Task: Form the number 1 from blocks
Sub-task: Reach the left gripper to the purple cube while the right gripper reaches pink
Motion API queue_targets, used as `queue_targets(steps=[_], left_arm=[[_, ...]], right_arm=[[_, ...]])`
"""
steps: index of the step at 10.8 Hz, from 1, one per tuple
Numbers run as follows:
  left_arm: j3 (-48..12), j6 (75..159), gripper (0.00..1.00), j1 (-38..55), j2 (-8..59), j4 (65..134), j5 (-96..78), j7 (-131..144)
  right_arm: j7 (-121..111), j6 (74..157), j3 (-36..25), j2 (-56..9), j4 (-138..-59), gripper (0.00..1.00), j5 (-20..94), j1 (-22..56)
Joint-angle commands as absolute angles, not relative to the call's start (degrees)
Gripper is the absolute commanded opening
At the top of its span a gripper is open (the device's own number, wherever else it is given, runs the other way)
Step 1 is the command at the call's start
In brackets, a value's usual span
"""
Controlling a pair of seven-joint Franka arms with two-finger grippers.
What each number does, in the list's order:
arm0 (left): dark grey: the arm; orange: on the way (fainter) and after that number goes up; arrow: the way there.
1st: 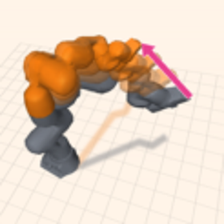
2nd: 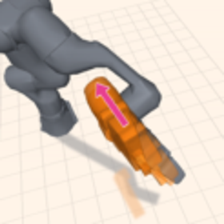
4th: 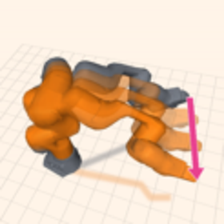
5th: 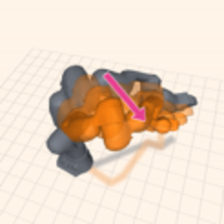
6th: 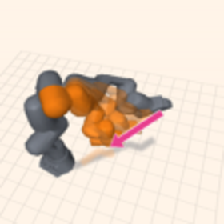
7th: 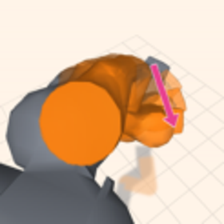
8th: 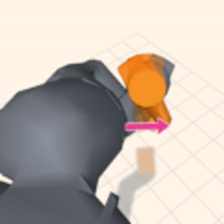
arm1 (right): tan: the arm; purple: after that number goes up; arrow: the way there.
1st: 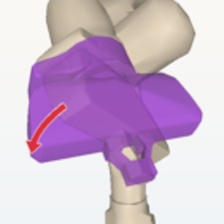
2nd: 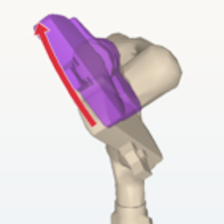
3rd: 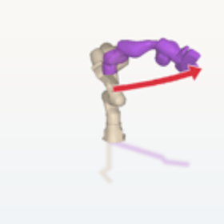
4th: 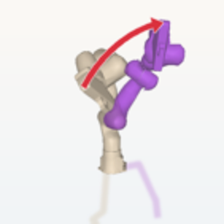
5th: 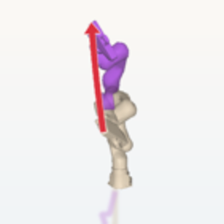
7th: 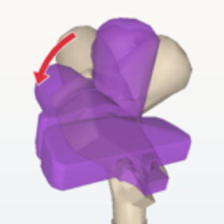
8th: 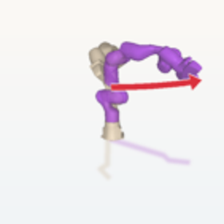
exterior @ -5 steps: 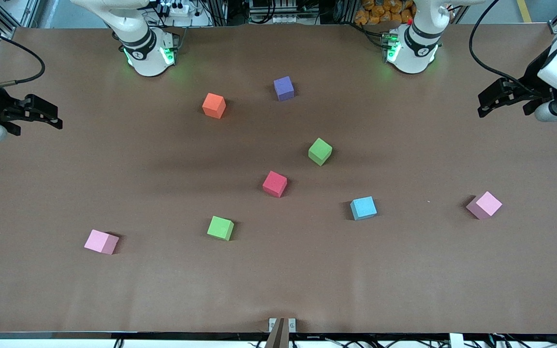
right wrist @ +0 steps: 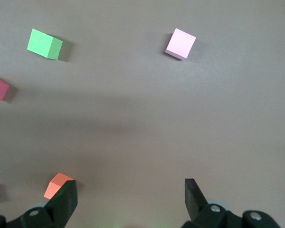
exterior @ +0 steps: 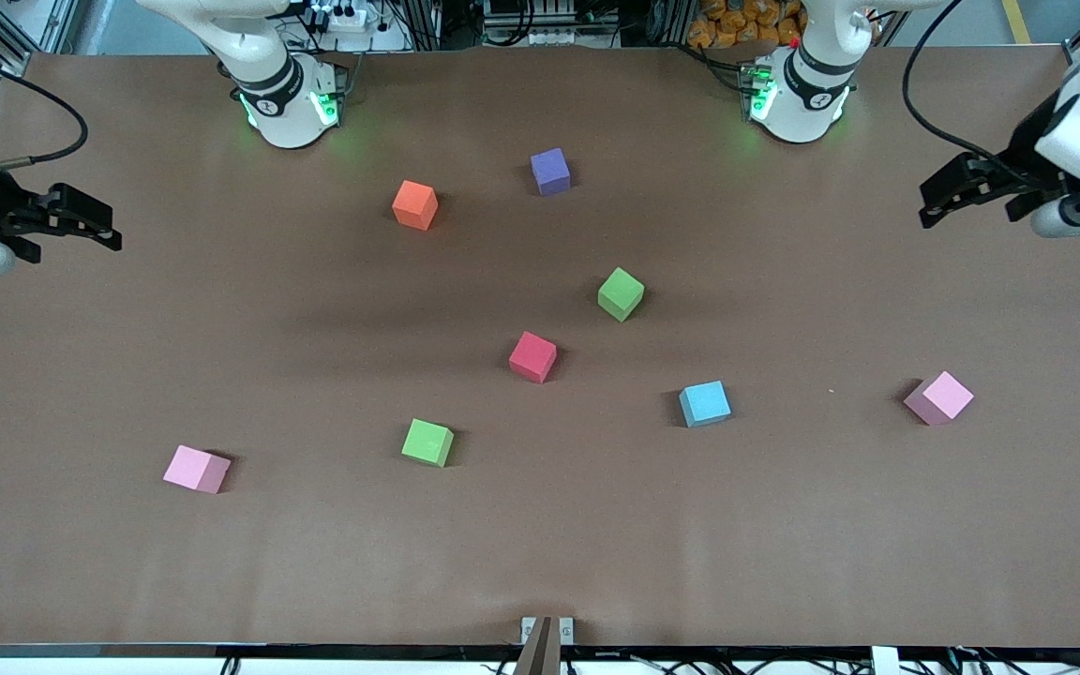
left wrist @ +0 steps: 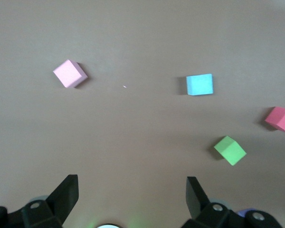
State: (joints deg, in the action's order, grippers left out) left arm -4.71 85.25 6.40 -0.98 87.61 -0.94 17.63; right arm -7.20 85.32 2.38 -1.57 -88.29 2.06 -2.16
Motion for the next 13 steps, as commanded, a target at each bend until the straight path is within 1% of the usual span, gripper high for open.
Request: queue_targets(steps=[1, 2, 4, 5, 8, 10, 11, 13], left_arm=[[-11.39, 86.3, 1.0, 8.6, 1.31, 87.62, -1.41, 29.13], [-14.38, 87.61, 1.0, 10.27, 2.45, 88.32, -0.45, 33.88], [-19.66, 90.69, 1.0, 13.17, 4.91, 90.43, 0.7, 40.93], [-21.6, 92.27, 1.0, 14.92, 5.44, 92.61, 0.62, 41.74], [-30.12, 103.14, 1.0, 17.22, 5.97, 103.15, -0.09, 53.57], [-32.77, 111.15, 1.0, 20.73, 9.82, 107.65, -0.53, 61.14], [-33.13, 113.53, 1.0, 23.44, 12.54, 108.71, -0.53, 63.26], [-33.22, 117.75, 1.0, 28.11, 16.16, 111.17, 0.17, 65.73]], right_arm=[[-6.77, 86.39, 2.55, -1.31, -89.74, 1.0, 1.49, -2.72], [-6.68, 87.44, 2.55, -2.8, -89.74, 1.0, 1.49, -2.99], [-6.68, 92.78, 2.37, -7.18, -89.74, 1.0, 1.49, -3.69], [-6.68, 95.34, 2.37, -9.64, -89.65, 1.0, 1.49, -4.56], [-6.59, 104.03, 2.37, -18.26, -89.3, 1.0, 1.41, -4.83], [-7.29, 107.74, 2.37, -22.66, -88.51, 1.0, 1.41, -5.36], [-7.64, 108.62, 2.29, -24.33, -88.33, 1.0, 0.97, -5.97], [-11.32, 113.27, 2.37, -28.45, -86.76, 1.0, -1.05, -7.81]])
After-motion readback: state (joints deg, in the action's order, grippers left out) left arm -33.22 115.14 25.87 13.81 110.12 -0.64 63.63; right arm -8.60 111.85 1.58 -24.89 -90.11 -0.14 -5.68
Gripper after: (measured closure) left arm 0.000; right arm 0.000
